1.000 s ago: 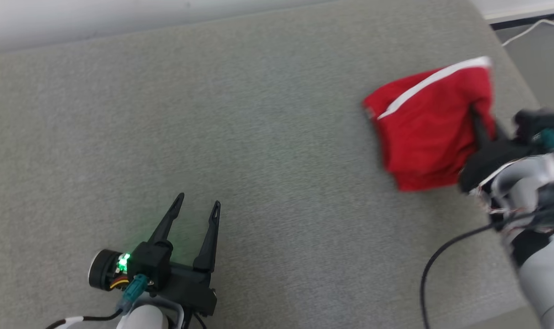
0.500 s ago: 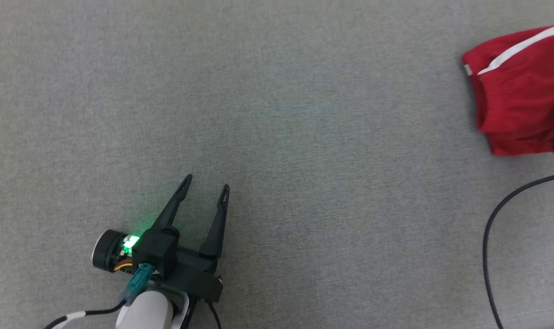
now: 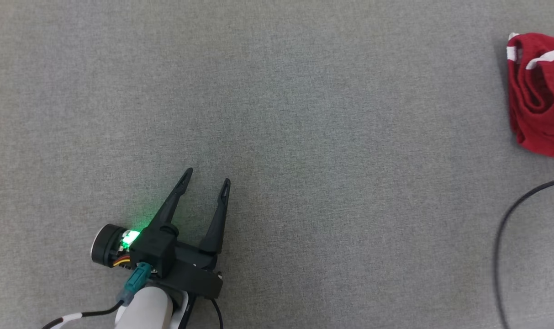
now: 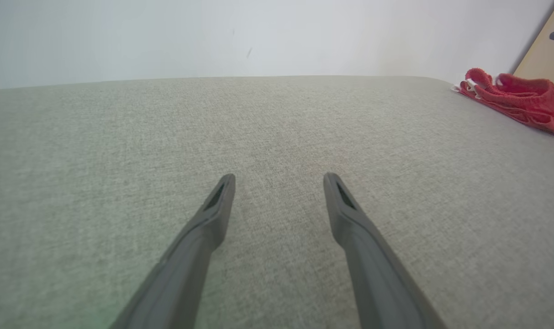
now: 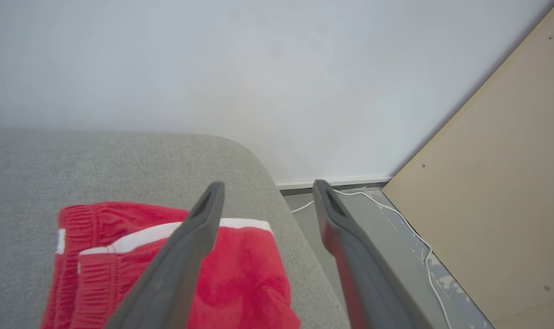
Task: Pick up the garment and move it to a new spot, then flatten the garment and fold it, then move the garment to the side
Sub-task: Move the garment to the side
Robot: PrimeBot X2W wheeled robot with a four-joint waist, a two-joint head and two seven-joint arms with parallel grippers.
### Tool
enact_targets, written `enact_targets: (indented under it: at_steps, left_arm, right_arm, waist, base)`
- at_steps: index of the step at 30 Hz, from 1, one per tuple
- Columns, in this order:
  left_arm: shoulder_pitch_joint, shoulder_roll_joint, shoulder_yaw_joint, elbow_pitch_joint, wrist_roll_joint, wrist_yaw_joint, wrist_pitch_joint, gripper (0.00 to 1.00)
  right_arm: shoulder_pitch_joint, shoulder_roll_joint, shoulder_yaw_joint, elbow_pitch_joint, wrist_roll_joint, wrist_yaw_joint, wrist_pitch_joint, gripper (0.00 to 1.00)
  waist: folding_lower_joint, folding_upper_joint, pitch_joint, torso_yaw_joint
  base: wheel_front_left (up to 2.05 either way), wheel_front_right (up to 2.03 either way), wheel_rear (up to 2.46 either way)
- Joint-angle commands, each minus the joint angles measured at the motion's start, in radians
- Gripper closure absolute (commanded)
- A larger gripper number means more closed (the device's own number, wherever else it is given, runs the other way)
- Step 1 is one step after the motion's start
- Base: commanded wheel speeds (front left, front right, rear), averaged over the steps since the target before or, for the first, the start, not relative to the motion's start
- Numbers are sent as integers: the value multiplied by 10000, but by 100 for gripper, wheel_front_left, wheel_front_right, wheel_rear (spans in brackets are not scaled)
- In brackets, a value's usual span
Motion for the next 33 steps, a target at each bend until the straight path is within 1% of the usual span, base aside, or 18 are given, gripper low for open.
enact_targets:
  at_steps: [1, 5, 10, 15, 16, 20, 23, 26, 33]
  left_arm:
    - [78, 220, 209, 269, -6, 129, 23, 0]
    - [269, 190, 281, 286, -55, 241, 21, 0]
    - [531, 140, 497, 229, -162, 427, 17, 0]
    - [864, 109, 740, 267, -298, 541, 11, 0]
    - [864, 109, 740, 267, -298, 541, 11, 0]
    - [1196, 88, 984, 327, -411, 662, 11, 0]
    - [1465, 65, 1135, 334, -441, 700, 11, 0]
    - [1772, 61, 1284, 410, -445, 739, 11, 0]
    - [2390, 49, 1729, 518, -450, 783, 11, 0]
  right_arm:
    - [270, 516, -55, -586, -154, 2, -12, 0]
    - [820, 1561, 336, -1906, 201, 2, -10, 0]
    - [1928, 2525, 1437, -3423, 1122, 2, -10, 0]
    - [3106, 2945, 2381, -4393, 2187, 2, -10, 0]
    - [3106, 2945, 2381, -4393, 2187, 2, -10, 0]
    - [4106, 3198, 2985, -4796, 2780, 2, -9, 0]
    - [4851, 3399, 3046, -5077, 3190, 2, -10, 0]
    - [5594, 3659, 3023, -5285, 3326, 2, -10, 0]
    - [6851, 4054, 3027, -5671, 3206, 2, -10, 0]
  waist:
    - [1, 1, -147, -59]
    - [1, 1, -464, -82]
    - [1, 1, -982, -42]
    - [1, 1, -1541, 170]
    - [1, 1, -1541, 170]
    - [1, 1, -1989, 370]
    - [1, 1, -2337, 559]
    - [1, 1, -2643, 686]
    - [1, 1, -3235, 909]
  base:
    - [0, 0, 0]
    - [0, 0, 0]
    - [0, 0, 0]
    - [0, 0, 0]
    - [0, 0, 0]
    - [0, 0, 0]
    - [0, 0, 0]
    - [0, 0, 0]
    - [0, 0, 0]
